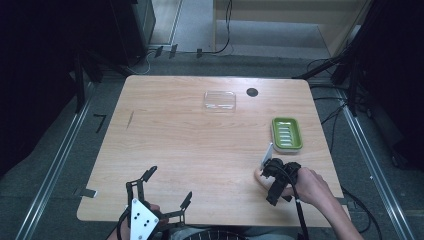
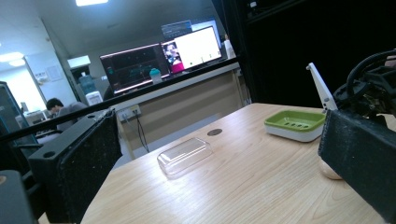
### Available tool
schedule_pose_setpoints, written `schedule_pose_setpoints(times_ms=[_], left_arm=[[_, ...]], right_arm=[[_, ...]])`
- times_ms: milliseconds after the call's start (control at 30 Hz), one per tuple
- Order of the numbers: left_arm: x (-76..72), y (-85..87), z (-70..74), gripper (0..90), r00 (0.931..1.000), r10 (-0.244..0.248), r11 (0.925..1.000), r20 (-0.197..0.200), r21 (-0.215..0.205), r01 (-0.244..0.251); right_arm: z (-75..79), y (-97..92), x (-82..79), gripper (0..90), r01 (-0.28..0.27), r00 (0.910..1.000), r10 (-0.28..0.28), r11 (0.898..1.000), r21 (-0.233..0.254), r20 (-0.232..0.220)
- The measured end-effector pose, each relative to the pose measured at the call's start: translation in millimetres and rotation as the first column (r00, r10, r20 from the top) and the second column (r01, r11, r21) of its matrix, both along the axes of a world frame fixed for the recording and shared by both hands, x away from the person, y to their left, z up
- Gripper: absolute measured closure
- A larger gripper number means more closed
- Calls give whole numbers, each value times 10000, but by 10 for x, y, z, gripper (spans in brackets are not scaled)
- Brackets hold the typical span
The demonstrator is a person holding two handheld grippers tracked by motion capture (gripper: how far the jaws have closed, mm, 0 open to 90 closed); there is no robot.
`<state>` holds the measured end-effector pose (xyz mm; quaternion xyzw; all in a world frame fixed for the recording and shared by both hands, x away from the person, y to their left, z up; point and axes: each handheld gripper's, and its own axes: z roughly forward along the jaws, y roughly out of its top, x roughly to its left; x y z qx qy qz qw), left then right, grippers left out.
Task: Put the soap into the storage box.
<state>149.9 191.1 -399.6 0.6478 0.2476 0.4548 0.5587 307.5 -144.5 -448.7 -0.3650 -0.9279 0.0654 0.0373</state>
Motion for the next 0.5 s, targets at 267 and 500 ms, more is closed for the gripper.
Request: schedule_pose_setpoints(times_ms=[267, 500], left_arm=[[0, 0, 0, 0, 10000, 10, 10000, -6, -4, -10], [-1, 0, 0, 0, 10000, 12, 10000, -12, -21, -12]], right_arm=[[-10, 51, 46, 11, -82, 9999, 83, 9999, 64, -117], [-8, 94, 92, 8, -63, 9999, 65, 9999, 126, -111]])
